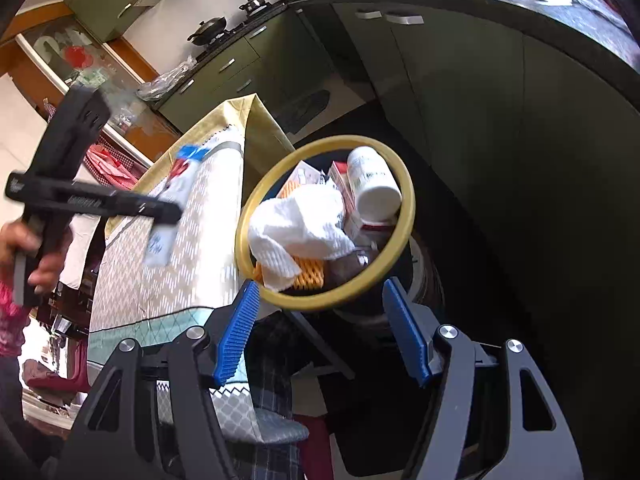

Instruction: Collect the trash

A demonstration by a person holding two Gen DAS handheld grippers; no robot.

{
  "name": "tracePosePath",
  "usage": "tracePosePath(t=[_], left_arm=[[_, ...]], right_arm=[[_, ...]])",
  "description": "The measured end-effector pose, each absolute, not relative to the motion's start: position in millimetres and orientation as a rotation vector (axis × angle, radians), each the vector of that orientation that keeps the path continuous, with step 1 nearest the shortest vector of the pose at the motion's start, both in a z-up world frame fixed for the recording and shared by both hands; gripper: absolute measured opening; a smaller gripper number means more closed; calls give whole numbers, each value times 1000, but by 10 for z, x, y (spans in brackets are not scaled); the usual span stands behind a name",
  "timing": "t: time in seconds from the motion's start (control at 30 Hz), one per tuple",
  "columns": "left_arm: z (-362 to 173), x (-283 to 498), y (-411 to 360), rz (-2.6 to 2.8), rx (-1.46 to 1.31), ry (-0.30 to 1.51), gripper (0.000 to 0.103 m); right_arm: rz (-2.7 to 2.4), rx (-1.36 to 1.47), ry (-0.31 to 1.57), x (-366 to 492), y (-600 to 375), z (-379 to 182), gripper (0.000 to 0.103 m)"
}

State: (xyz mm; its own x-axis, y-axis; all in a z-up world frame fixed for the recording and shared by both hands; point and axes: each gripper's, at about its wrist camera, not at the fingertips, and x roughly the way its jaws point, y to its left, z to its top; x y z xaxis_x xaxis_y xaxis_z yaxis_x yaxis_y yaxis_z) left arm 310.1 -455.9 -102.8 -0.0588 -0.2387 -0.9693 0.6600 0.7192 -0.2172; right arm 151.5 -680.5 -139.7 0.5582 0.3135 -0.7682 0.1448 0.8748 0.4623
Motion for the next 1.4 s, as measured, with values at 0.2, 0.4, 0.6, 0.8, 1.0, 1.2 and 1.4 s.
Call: tracePosePath(t=[0.2,0.4,0.6,0.8,1.0,1.2,1.4], left_arm=[[-1492,3404,-5136,-726,565,1451,25],[-1613,3492,-5285,-681,660,1378,53],[-1202,3249,-4958,-755,598,1270,53],[-647,2660,-4241,-812,526,1110,57],[-260,2017,-3197,-795,407,942,66],[-103,1459,-1965,-678,199,802,83],[-18,824,-953,-423,81,619,96]], right_arm=[[72,562,1007,1125,-6840,-1626,65],[69,608,987,1026,-6782,-1743,67],[93,581,956,1008,-6532,-1672,68],[144,538,925,943,-6175,-1493,72],[174,473,875,885,-5723,-1278,75],[197,381,805,795,-5214,-1002,77],[187,277,727,651,-4768,-741,88]])
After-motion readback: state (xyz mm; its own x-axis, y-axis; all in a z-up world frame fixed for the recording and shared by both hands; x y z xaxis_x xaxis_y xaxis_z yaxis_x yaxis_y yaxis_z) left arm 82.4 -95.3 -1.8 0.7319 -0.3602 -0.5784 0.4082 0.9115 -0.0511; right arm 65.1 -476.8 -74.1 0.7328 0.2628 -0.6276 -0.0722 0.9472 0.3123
